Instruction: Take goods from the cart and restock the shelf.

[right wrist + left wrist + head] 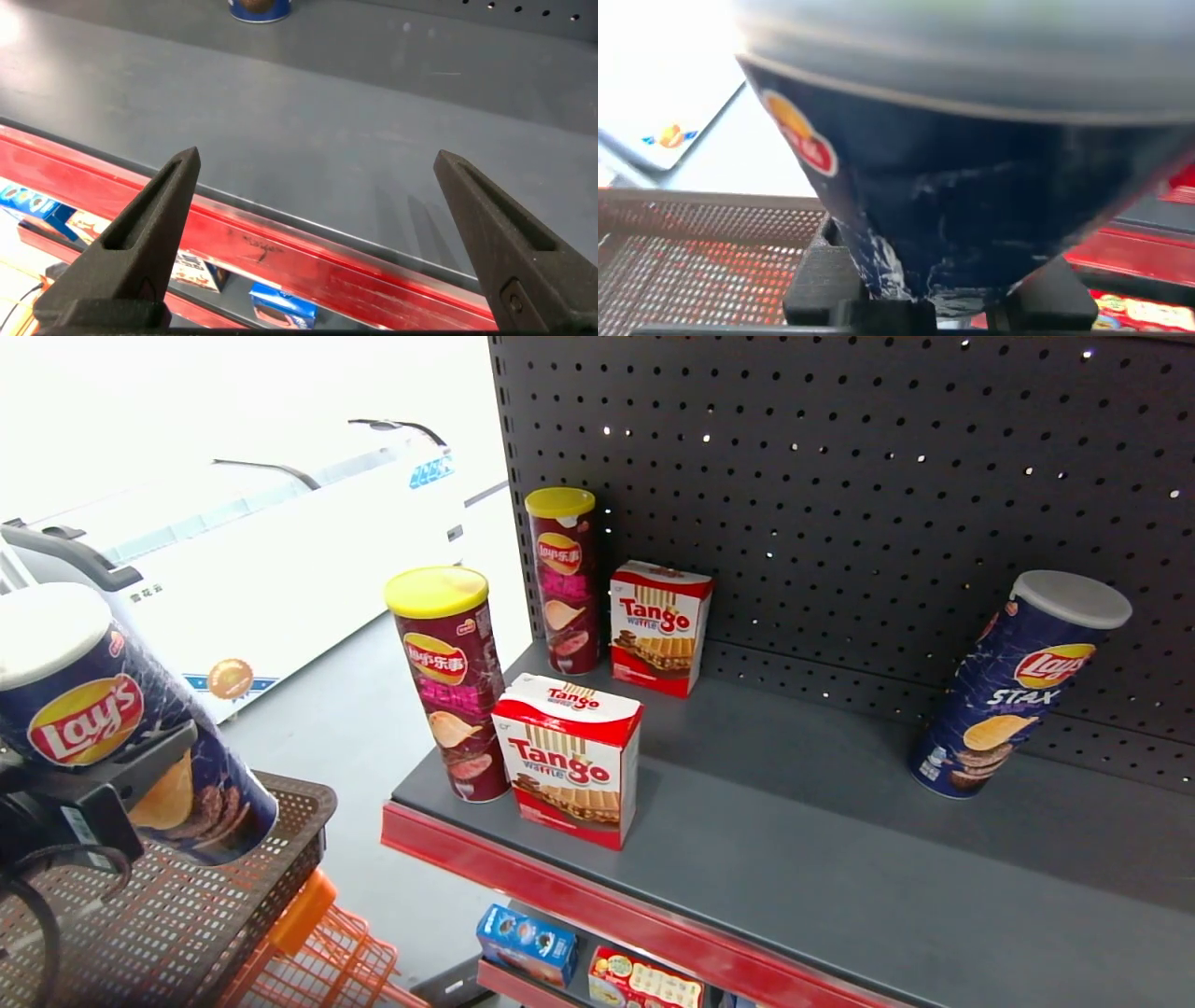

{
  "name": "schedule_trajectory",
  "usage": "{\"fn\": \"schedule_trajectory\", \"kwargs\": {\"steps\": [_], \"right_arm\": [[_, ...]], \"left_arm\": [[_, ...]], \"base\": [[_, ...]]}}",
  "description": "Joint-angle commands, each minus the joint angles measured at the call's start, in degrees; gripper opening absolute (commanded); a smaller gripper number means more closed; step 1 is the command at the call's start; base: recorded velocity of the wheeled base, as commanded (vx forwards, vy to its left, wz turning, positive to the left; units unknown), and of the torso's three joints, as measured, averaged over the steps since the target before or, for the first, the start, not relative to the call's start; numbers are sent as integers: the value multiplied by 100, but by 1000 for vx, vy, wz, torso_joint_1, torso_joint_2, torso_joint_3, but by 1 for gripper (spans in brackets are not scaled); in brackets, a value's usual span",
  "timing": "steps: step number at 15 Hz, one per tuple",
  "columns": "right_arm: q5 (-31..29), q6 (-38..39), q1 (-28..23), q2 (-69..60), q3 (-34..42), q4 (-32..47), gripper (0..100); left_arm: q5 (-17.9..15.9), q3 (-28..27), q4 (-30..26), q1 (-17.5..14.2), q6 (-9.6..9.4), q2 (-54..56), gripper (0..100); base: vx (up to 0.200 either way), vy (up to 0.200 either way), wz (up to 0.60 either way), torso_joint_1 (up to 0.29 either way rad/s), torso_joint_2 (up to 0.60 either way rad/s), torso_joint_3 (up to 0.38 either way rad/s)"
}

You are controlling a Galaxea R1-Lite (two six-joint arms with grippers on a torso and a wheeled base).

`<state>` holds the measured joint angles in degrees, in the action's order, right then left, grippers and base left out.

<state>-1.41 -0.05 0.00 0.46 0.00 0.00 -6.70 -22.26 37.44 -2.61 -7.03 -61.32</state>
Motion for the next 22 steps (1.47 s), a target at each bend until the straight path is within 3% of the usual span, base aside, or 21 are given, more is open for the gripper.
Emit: {"fn": "schedule_trajectory", "kwargs": {"steps": [1,3,6,9,15,17,22], "right_arm": [[1,5,0,6,0,0,100],[1,-4,0,6,0,0,100],[1,5,0,6,0,0,100],[1,-4,0,6,0,0,100],[1,-4,0,6,0,0,100],[1,-4,0,6,0,0,100],[18,-13,0,6,0,0,100]], "left_arm": [[-112,108,9,155,18,296,0],[-244,231,9,287,255,507,0],[-665,248,0,463,405,551,0],[-701,477,18,472,413,560,0],[-727,468,36,1324,413,322,0],[-1017,415,44,1509,413,208,0],[-1456,372,18,1535,405,76,0]], "base": [[0,0,0,0,0,0],[0,0,0,0,0,0],[0,0,0,0,0,0],[0,0,0,0,0,0],[0,0,0,0,0,0],[0,0,0,0,0,0],[0,0,0,0,0,0]]}}
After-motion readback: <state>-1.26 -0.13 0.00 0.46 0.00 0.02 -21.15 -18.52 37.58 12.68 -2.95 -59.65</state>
